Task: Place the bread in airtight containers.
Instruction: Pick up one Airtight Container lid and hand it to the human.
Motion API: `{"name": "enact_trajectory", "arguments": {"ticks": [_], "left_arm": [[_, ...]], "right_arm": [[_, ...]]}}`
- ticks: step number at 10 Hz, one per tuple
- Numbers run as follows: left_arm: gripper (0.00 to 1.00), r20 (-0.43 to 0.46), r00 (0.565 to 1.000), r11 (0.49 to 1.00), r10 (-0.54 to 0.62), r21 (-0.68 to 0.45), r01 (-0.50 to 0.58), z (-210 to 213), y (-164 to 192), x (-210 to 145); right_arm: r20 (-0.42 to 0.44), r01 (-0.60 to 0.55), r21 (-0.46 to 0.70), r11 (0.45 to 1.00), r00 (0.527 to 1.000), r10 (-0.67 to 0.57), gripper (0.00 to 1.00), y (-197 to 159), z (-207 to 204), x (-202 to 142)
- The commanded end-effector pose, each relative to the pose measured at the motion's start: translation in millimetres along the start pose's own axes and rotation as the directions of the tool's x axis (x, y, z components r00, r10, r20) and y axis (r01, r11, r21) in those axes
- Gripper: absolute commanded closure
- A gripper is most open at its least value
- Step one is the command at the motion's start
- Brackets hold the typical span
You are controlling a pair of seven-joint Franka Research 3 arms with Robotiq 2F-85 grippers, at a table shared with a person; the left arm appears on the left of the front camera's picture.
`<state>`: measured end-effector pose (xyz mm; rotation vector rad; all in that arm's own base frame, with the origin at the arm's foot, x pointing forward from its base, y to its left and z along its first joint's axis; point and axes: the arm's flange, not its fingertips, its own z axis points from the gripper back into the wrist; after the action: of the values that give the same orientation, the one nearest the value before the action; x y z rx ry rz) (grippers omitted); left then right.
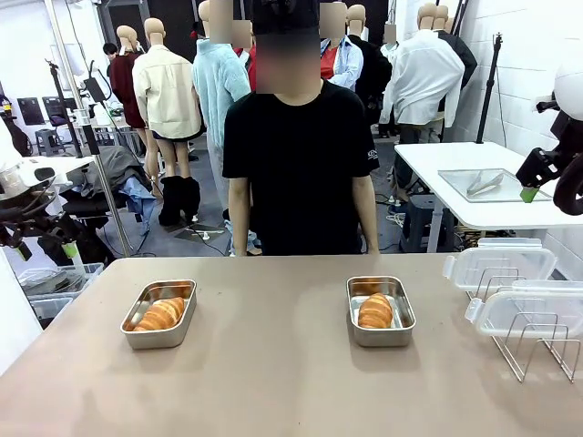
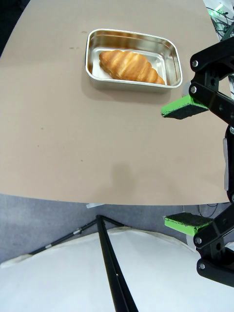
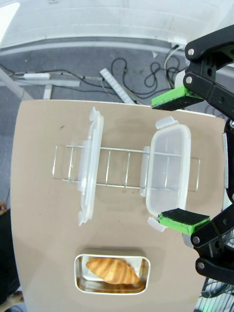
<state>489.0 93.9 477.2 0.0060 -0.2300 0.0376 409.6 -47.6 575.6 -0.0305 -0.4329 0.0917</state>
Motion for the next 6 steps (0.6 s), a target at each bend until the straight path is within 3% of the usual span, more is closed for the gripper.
{"name": "enact_trajectory", "arguments": {"ticks": [1,3,4,6], "left_arm": [[0.0,0.01,1.0,1.0,0.004,0.0,-0.004,1,2,-3],[0.0,0.01,1.0,1.0,0.004,0.0,-0.004,1,2,-3],[0.0,0.01,1.0,1.0,0.004,0.0,-0.004,1,2,-3],[0.0,0.01,1.0,1.0,0.004,0.0,-0.004,1,2,-3]], "right_arm": [[-0.003,0.011,-0.011,1.0,1.0,-0.011,0.0,1,-1,3],[0.0,0.0,0.0,1.0,1.0,0.0,0.0,0,0,0],[-0.001,-0.099,-0.035,0.994,0.995,0.099,0.0,8,-1,-4],[0.004,-0.472,-0.011,0.881,0.881,0.472,0.0,36,-12,-22]]}}
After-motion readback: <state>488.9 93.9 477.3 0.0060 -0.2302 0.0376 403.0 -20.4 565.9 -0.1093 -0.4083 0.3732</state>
